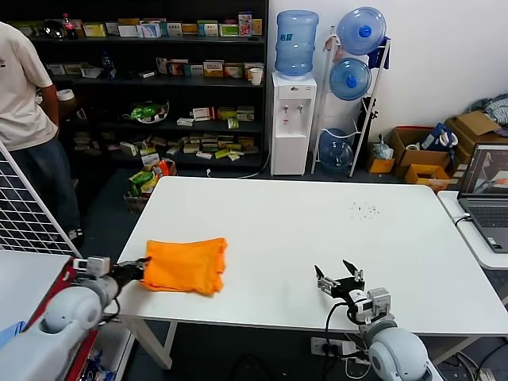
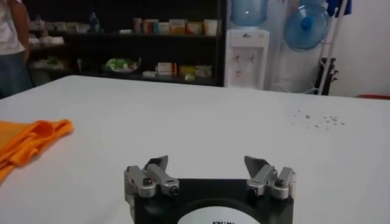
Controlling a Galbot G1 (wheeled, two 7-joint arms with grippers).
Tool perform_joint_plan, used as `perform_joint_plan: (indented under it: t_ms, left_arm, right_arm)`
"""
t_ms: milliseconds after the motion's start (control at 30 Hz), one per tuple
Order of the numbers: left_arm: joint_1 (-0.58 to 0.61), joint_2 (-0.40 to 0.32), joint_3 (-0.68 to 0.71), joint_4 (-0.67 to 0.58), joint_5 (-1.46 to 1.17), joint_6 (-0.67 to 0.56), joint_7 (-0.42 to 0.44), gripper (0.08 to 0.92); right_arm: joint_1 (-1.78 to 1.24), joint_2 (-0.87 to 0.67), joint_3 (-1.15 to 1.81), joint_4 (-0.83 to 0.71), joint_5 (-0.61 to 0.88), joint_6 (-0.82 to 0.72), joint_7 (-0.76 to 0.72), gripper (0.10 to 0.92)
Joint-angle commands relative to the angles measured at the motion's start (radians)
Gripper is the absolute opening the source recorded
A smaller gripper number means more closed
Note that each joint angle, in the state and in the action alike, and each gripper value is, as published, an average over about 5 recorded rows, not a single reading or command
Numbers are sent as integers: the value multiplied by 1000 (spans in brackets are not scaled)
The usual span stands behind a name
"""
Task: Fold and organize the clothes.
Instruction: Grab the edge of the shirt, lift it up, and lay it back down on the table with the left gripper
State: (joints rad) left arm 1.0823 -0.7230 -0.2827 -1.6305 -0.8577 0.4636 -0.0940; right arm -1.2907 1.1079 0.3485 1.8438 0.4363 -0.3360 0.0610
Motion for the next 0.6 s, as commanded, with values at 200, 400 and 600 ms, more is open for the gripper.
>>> perform_joint_plan:
  t_ms: [200,400,600]
  left_arm:
    - [-46,363,-116,120,373,-66,48,115]
    - [-66,412,-116,127,367,-70,57,115]
    - [-71,397,-104,84,334,-59,52,115]
  right_arm:
    - [42,5,-36,-30,-10,14,-4,823]
    - [42,1,-31,-33,-14,18,-7,823]
    - [41,13,-32,-38,-30,17,-7,823]
